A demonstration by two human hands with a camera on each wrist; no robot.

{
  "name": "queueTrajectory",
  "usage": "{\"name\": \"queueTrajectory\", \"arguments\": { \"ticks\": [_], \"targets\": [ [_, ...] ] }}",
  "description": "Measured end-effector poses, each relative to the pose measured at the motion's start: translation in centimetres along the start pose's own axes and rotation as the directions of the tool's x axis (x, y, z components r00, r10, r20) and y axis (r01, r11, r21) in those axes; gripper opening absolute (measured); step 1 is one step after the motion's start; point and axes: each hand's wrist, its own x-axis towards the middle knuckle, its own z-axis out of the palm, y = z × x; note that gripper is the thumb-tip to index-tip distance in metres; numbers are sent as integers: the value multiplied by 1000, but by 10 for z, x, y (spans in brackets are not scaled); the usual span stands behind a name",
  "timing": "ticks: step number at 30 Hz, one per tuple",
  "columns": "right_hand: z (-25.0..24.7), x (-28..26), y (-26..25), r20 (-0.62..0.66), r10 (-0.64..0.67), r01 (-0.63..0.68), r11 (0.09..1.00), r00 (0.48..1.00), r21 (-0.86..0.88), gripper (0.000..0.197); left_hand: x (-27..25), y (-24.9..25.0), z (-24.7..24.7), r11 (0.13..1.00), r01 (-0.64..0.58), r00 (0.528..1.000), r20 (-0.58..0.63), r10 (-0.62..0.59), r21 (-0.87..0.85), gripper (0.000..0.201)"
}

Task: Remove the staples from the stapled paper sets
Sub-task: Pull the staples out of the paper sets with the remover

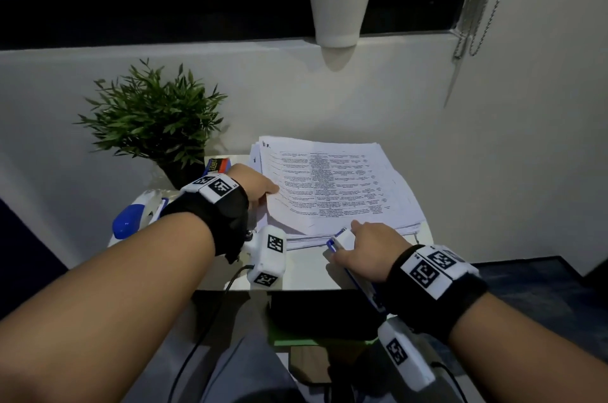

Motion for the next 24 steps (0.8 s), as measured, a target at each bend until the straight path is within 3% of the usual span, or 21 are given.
{"name": "queueTrajectory", "arguments": {
  "ticks": [3, 6, 9, 12, 15, 17, 21, 24],
  "targets": [
    [0, -4, 2, -3, -38, 38, 999, 999, 16, 39, -7, -3, 0, 992, -117, 992, 39, 119, -36, 26],
    [-1, -13, 10, -77, -57, 73, 973, 995, 220, 31, -18, -16, -2, 969, -221, 973, -96, 212, -106, 40],
    [-6, -23, 21, -188, -27, 100, 916, 982, 388, 24, -30, -33, -6, 947, -289, 937, -242, 250, -141, 30],
    [-15, -29, 31, -275, 4, 111, 909, 961, 402, 25, -33, -51, -13, 901, -297, 942, -252, 222, -317, 25],
    [-30, -31, 35, -359, -13, 167, 900, 933, 402, 38, -38, -59, -18, 839, -380, 920, -249, 301, -390, 14],
    [-45, -31, 30, -383, -30, 199, 890, 923, 410, 47, -44, -59, -21, 800, -495, 866, -270, 422, -337, 11],
    [-73, -26, 11, -397, -62, 278, 812, 916, 513, 29, -63, -48, -28, 669, -690, 724, -252, 643, -276, 19],
    [-81, -17, 2, -339, -108, 265, 847, 934, 461, 39, -71, -45, -31, 594, -771, 633, -177, 754, -230, 23]
  ]
}}
